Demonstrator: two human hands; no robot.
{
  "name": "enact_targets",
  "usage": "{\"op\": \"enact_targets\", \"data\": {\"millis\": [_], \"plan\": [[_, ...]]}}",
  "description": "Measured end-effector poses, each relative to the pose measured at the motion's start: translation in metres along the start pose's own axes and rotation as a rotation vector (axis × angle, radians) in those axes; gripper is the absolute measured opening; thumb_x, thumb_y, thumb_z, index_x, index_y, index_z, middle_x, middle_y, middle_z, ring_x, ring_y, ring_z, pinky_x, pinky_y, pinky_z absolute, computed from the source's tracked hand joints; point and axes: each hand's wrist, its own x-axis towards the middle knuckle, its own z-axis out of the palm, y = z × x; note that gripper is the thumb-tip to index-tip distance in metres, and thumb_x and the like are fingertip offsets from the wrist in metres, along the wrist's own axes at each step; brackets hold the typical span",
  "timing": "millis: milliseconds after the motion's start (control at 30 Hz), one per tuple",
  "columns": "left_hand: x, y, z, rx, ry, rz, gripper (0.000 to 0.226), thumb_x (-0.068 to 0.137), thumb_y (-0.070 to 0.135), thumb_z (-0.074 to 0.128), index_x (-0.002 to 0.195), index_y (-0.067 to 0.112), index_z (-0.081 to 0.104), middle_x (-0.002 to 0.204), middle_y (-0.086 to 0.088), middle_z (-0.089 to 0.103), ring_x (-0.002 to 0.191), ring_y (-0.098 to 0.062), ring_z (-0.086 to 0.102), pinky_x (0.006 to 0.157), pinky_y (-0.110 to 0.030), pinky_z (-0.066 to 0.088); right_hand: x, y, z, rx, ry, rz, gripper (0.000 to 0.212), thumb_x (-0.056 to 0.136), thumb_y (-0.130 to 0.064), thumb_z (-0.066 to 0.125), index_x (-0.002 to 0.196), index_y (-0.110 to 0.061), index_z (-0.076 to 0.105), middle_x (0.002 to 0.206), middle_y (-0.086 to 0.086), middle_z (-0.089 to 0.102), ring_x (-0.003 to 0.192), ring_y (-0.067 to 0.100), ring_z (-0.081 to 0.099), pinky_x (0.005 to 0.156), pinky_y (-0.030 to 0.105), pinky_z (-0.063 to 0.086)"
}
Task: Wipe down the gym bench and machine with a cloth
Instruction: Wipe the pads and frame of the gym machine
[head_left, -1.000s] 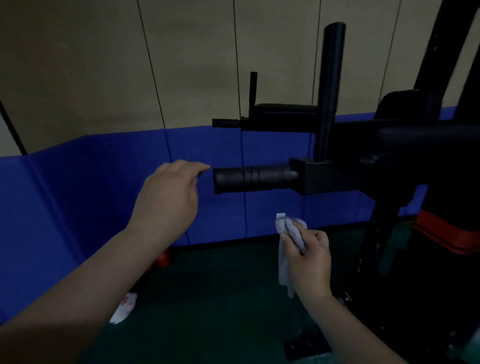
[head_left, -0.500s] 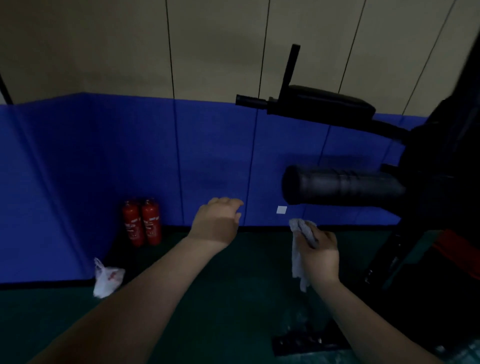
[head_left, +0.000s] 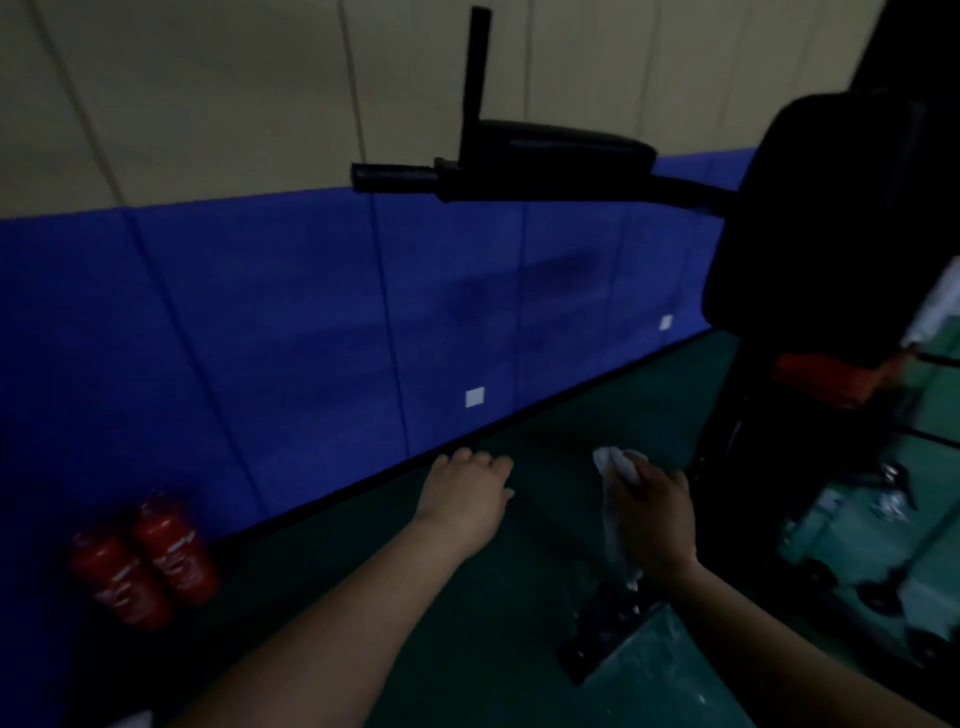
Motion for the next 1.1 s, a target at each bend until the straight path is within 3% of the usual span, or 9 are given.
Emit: {"op": "enact_targets", "data": {"millis": [67,200,400,533,633,700,767,833,1100], "plan": [[0.015,-0.010,0.008,-0.005,-0.009,0.057,0.041,0.101,0.038,0.033,0.139,0.021,0.040,0.131,-0.002,0.052,0.118,-0.022,0.044,0.100,-0.037,0.034,-0.005,0.004,0.003,0.039,0.068,0.049,0.037,0.087,-0.056,0.050,0.100,-0.028,0.068,0.092,-0.005,0.068,0.089,0.018,0.065,0.080,0.028,0.052],[0.044,-0.016,0.026,-0.039,-0.027,0.141,0.037,0.101,0.038,0.034,0.133,0.022,0.043,0.129,-0.001,0.054,0.115,-0.022,0.046,0.098,-0.038,0.036,-0.017,0.010,-0.004,0.063,0.156,0.194,0.044,0.085,-0.067,0.050,0.088,-0.027,0.067,0.081,0.003,0.064,0.076,0.014,0.066,0.065,0.023,0.049],[0.108,-0.008,0.047,-0.080,-0.024,0.251,0.041,0.101,0.038,0.036,0.138,0.022,0.038,0.131,-0.001,0.053,0.117,-0.023,0.046,0.099,-0.039,0.036,-0.001,0.001,-0.012,0.192,0.243,0.236,0.024,0.091,-0.015,0.061,0.080,0.006,0.066,0.074,0.027,0.063,0.070,0.038,0.062,0.051,0.025,0.045],[0.156,0.005,0.068,-0.120,-0.053,0.279,0.042,0.101,0.037,0.036,0.141,0.022,0.036,0.134,-0.001,0.050,0.121,-0.023,0.044,0.102,-0.040,0.034,0.031,0.013,-0.007,0.271,0.289,0.258,0.023,0.089,-0.022,0.062,0.066,-0.018,0.063,0.074,0.026,0.066,0.068,0.032,0.065,0.057,0.020,0.049],[0.194,0.017,0.086,-0.180,-0.066,0.309,0.045,0.101,0.037,0.036,0.144,0.024,0.031,0.136,0.001,0.049,0.123,-0.022,0.042,0.104,-0.040,0.033,0.057,0.026,0.000,0.347,0.309,0.290,0.047,0.081,-0.056,0.062,0.064,-0.012,0.060,0.072,0.030,0.061,0.063,0.039,0.062,0.059,0.045,0.051],[0.217,0.024,0.096,-0.201,-0.060,0.331,0.047,0.101,0.038,0.036,0.145,0.025,0.029,0.136,0.002,0.048,0.123,-0.021,0.042,0.104,-0.039,0.034,0.074,0.043,0.006,0.299,0.315,0.305,0.049,0.081,-0.062,0.058,0.066,-0.015,0.063,0.062,0.015,0.060,0.054,0.022,0.060,0.049,0.033,0.048],[0.240,0.028,0.105,-0.222,-0.056,0.346,0.047,0.100,0.039,0.036,0.145,0.026,0.029,0.136,0.003,0.047,0.122,-0.021,0.042,0.102,-0.039,0.035,0.087,0.063,0.009,0.192,0.312,0.291,0.018,0.091,-0.030,0.061,0.074,-0.032,0.065,0.066,-0.006,0.063,0.059,0.004,0.063,0.054,0.015,0.049],[0.263,0.032,0.111,-0.239,-0.050,0.356,0.048,0.100,0.039,0.036,0.145,0.026,0.029,0.136,0.003,0.047,0.121,-0.021,0.043,0.101,-0.039,0.035,0.098,0.080,0.007,0.136,0.316,0.313,0.014,0.092,-0.019,0.061,0.089,-0.030,0.070,0.075,-0.009,0.068,0.066,0.005,0.067,0.057,0.017,0.053],[0.355,0.073,0.133,-0.224,-0.144,0.468,0.047,0.100,0.040,0.036,0.144,0.025,0.031,0.138,0.000,0.048,0.120,-0.025,0.045,0.100,-0.041,0.037,0.115,0.128,-0.008,0.010,0.430,0.517,0.030,0.085,-0.045,0.061,0.108,-0.027,0.069,0.099,0.000,0.062,0.085,0.008,0.062,0.069,0.015,0.049]]}}
